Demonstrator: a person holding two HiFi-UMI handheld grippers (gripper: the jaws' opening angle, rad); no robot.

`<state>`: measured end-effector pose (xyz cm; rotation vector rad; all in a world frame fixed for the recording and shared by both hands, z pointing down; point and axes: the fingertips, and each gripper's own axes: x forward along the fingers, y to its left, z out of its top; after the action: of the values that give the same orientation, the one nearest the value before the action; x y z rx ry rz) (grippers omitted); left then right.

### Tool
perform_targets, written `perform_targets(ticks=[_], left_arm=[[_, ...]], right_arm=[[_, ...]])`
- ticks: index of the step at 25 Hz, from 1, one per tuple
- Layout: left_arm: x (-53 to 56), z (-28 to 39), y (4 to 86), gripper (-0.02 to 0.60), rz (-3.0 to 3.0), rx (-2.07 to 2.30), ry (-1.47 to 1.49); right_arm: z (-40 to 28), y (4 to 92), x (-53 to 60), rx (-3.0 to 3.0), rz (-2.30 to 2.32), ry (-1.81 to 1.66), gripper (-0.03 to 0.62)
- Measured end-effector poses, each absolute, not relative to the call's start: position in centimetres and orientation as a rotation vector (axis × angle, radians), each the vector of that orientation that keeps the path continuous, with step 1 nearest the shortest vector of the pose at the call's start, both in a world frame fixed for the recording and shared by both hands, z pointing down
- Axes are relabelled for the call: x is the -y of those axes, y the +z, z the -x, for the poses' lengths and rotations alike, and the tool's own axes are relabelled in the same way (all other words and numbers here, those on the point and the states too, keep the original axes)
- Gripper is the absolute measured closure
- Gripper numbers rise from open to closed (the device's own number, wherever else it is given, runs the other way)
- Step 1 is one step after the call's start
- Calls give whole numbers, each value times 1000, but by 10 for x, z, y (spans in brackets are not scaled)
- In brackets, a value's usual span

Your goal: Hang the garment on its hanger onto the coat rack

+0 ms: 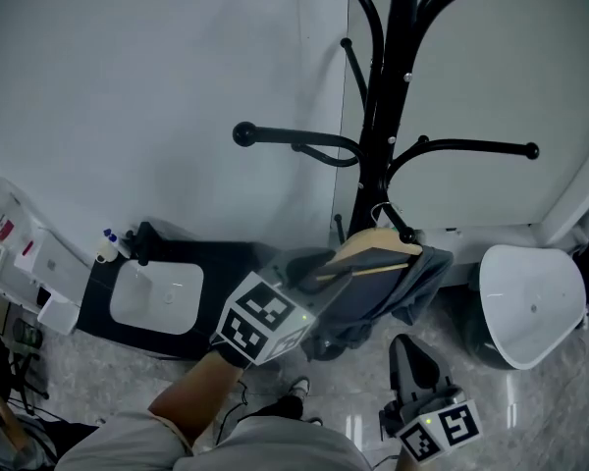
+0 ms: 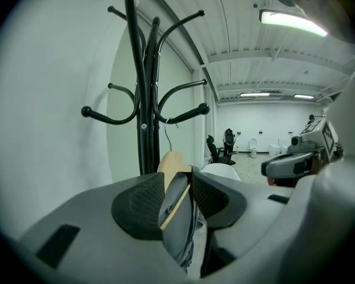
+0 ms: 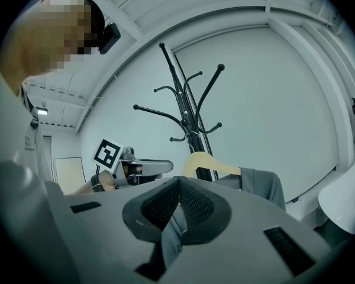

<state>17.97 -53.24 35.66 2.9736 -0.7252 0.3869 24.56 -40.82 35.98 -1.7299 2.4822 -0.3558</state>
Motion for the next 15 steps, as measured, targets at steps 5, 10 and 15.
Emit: perform_targets(ticks=[5,10,15], left_arm=[[474,-183,352,558,-2954,673,278],[407,-197,367,576,-2938,603,257],[380,-203,372,577,-2906,603,232]], right_arm=[[-237,366,398,-2518,1732,-355,579],[-236,370,382,-2526,1766,-336,579],[-234,374,372,-2546,1774,-339,580]])
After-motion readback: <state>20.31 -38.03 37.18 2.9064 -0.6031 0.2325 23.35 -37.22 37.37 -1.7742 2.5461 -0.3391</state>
